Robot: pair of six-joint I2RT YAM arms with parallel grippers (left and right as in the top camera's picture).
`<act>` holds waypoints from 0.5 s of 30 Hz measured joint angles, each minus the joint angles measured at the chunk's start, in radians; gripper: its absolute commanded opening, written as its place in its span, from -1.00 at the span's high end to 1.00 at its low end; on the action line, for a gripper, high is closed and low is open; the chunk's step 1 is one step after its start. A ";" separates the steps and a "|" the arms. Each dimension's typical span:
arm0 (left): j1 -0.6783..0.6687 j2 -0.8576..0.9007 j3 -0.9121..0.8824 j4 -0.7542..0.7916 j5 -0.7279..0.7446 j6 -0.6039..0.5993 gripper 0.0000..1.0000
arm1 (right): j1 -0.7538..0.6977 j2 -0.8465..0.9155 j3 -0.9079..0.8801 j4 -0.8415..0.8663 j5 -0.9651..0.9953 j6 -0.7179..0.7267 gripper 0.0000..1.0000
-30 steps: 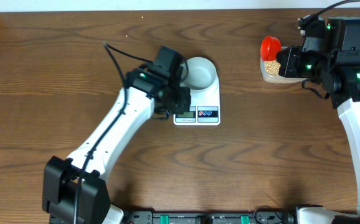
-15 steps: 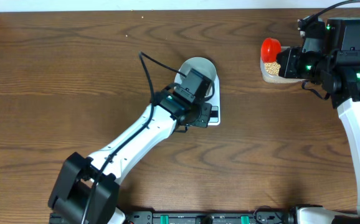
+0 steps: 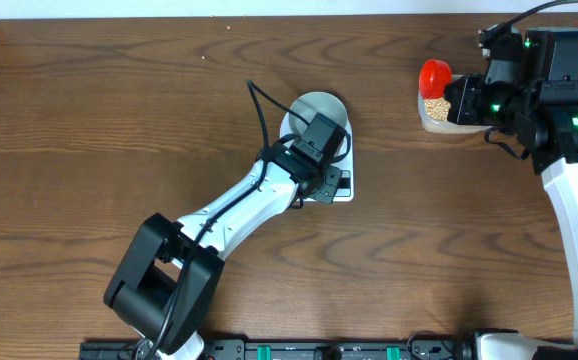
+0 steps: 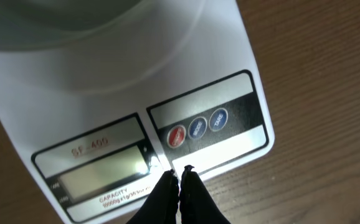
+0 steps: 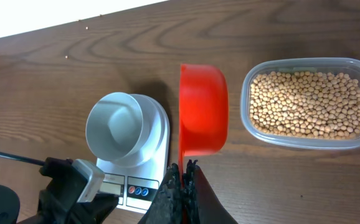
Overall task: Scoop item into bowl and weigh 50g on scale
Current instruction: 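Press the TARE button on the scale with the left gripper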
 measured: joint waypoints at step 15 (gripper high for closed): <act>0.000 0.108 0.000 0.093 -0.007 0.053 0.85 | 0.000 0.000 0.000 0.003 0.000 -0.010 0.98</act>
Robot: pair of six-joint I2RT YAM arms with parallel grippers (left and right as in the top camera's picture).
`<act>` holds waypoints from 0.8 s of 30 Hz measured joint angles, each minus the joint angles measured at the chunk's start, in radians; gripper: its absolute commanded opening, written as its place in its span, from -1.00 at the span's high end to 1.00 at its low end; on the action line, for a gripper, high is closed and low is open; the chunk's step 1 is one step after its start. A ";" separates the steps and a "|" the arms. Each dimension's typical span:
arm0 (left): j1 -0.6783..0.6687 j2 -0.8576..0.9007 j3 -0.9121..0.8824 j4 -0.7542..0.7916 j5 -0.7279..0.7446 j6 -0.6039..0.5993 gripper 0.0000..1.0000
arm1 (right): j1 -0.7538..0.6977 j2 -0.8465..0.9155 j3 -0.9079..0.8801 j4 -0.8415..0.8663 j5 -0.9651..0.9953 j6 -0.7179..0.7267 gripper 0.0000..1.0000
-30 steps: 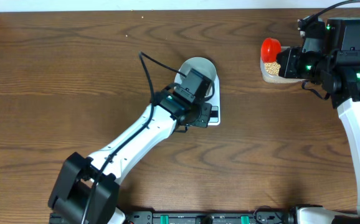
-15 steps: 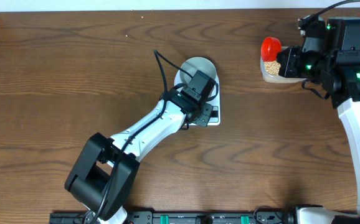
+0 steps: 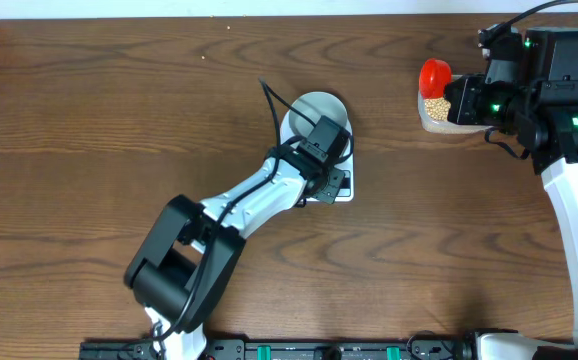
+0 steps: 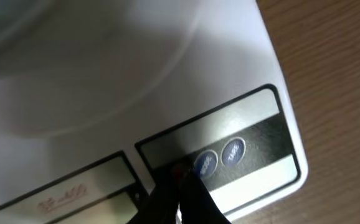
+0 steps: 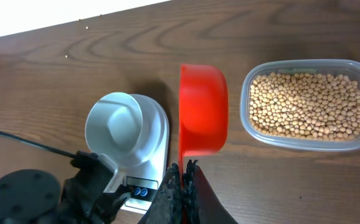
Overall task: Scoop item into bowl and weigh 50g on scale
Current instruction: 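Press the TARE button on the scale with the left gripper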
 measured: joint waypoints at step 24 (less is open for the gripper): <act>0.000 0.002 0.000 0.014 -0.019 0.003 0.85 | 0.000 0.000 0.000 0.000 0.000 -0.013 0.98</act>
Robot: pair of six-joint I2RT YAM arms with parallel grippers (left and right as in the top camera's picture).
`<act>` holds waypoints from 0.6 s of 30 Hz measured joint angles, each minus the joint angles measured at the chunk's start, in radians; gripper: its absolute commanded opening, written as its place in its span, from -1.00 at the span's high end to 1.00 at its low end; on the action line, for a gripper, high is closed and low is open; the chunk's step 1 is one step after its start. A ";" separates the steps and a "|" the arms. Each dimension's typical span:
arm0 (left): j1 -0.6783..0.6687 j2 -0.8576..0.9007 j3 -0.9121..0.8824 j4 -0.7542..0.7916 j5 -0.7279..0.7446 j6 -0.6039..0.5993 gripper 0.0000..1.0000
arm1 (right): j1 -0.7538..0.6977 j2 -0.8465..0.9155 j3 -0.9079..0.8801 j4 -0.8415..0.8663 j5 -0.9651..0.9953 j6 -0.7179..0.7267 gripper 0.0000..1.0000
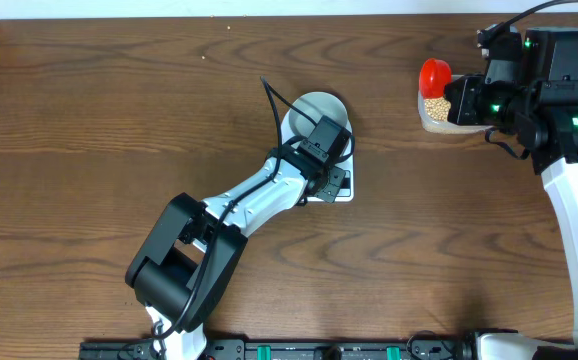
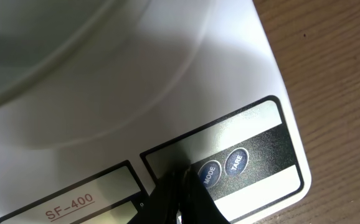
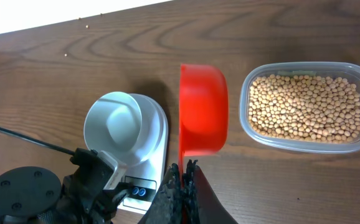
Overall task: Scoop item into bowl and weigh 50g on scale
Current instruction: 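Press the TARE button on the scale with the left gripper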
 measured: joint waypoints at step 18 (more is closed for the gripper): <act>-0.018 0.000 0.000 -0.004 -0.014 0.000 0.85 | 0.000 0.000 0.000 -0.003 0.000 0.000 0.98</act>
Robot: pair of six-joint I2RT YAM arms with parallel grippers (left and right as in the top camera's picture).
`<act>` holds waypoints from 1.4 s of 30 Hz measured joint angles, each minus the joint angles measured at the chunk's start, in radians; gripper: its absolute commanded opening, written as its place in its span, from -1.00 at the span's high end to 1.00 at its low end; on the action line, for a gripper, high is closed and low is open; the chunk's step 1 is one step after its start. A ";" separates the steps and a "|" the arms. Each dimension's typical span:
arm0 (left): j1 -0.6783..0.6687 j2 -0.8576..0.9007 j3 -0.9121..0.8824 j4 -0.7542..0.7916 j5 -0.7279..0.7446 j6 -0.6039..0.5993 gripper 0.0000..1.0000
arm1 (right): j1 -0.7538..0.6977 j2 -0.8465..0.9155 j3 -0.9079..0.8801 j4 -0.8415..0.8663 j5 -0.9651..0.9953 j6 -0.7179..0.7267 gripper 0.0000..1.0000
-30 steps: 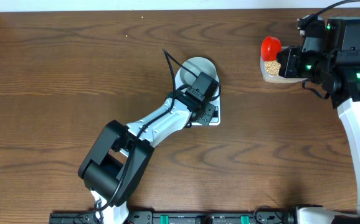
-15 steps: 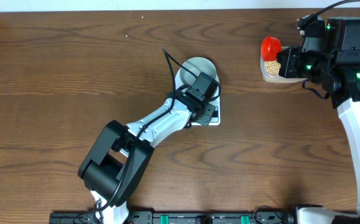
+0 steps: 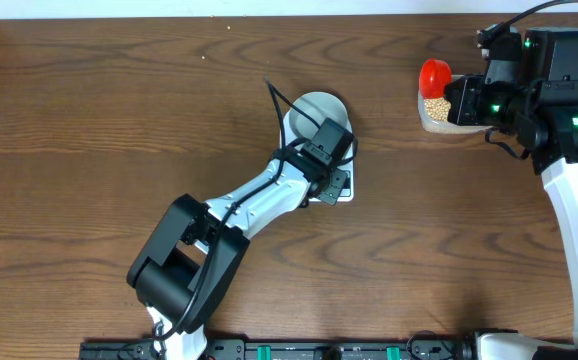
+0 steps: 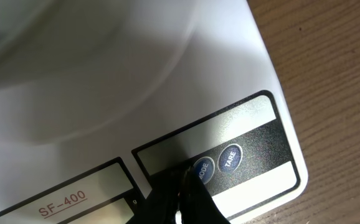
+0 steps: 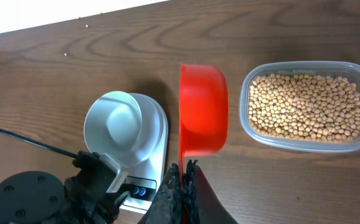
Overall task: Scoop item into bowl and weigh 50g on scale
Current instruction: 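Press the TARE button on the scale with the left gripper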
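Observation:
A white scale (image 3: 343, 192) at mid-table carries an empty white bowl (image 3: 314, 108). My left gripper (image 4: 181, 172) is shut with nothing in it; its tips rest on the scale's button panel, just left of the blue MODE button (image 4: 203, 167) and TARE button (image 4: 230, 157), covering what lies there. The scale's display is mostly out of frame. My right gripper (image 5: 183, 169) is shut on the handle of an empty red scoop (image 5: 203, 109), held in the air between the bowl (image 5: 114, 127) and a clear tub of soybeans (image 5: 304, 106).
The tub of soybeans (image 3: 437, 112) stands at the far right of the brown wooden table (image 3: 119, 120), under the right arm. The left arm's black cable arcs over the bowl's left side. The table's back edge meets a white wall.
My left gripper's tips stay on the button panel beside MODE; the view has shifted only slightly. The right gripper and scoop have not moved.
First my shut left gripper was at the scale's front edge, below a visible red button. Then its tips covered that red button, and they have stayed there. The right gripper held the empty red scoop still beside the soybean tub throughout.

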 measured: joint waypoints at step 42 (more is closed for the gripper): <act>0.021 0.020 0.027 -0.046 0.053 0.000 0.86 | 0.000 0.000 0.000 -0.012 0.000 0.000 0.98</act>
